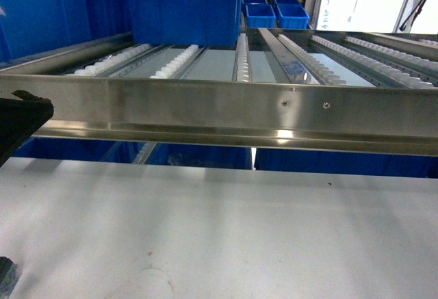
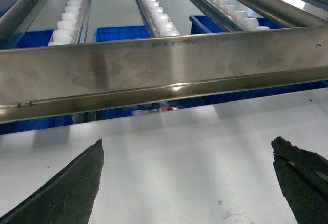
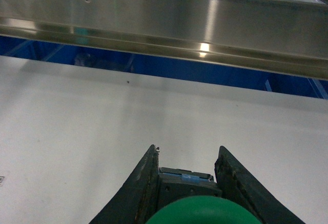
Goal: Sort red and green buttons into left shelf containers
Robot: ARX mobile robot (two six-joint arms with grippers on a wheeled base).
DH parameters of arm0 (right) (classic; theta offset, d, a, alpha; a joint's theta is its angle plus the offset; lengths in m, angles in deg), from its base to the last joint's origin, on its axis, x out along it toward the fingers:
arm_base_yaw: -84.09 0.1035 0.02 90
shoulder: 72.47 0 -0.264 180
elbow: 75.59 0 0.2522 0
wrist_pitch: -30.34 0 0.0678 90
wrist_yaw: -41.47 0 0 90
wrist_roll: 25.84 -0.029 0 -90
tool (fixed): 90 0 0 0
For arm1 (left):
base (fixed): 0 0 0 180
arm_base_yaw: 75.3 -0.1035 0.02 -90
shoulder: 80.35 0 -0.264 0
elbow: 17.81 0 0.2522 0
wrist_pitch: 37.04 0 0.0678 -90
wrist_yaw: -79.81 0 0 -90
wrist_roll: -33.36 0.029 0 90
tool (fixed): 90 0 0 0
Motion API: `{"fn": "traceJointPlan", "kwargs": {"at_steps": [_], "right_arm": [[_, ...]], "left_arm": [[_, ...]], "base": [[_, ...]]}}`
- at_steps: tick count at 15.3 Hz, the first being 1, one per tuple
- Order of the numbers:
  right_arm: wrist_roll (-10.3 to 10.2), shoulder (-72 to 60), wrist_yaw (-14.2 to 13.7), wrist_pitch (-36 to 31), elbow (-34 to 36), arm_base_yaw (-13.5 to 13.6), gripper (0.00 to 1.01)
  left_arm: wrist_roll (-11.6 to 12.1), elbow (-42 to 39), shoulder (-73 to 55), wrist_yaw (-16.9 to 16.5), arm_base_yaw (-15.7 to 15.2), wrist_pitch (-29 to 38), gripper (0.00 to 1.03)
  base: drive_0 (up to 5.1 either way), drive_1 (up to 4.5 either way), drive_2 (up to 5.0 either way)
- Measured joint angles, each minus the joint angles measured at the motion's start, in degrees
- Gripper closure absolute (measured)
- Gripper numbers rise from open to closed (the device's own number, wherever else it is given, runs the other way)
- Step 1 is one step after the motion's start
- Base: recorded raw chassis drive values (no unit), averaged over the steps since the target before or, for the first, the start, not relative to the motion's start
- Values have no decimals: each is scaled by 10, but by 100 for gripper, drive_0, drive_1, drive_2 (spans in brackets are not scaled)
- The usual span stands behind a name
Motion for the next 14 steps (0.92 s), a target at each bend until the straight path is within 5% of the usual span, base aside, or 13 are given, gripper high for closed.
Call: {"fn": "traceJointPlan", "kwargs": {"at_steps": [4,8,10,14], "right_arm": [[2,-2,-3,0,1,2,72],[2,-2,-3,0,1,2,72],[2,-2,-3,0,1,2,72],[2,-2,-3,0,1,2,72]], "left_arm": [[0,0,0,0,0,0,5],[2,-13,-14,77,3,-13,5],[2,-22,-42,87,-4,-13,5],[10,-52,-137,142,-28,59,5]], "base": [[0,0,0],[0,0,0],[0,0,0],[0,0,0]]}}
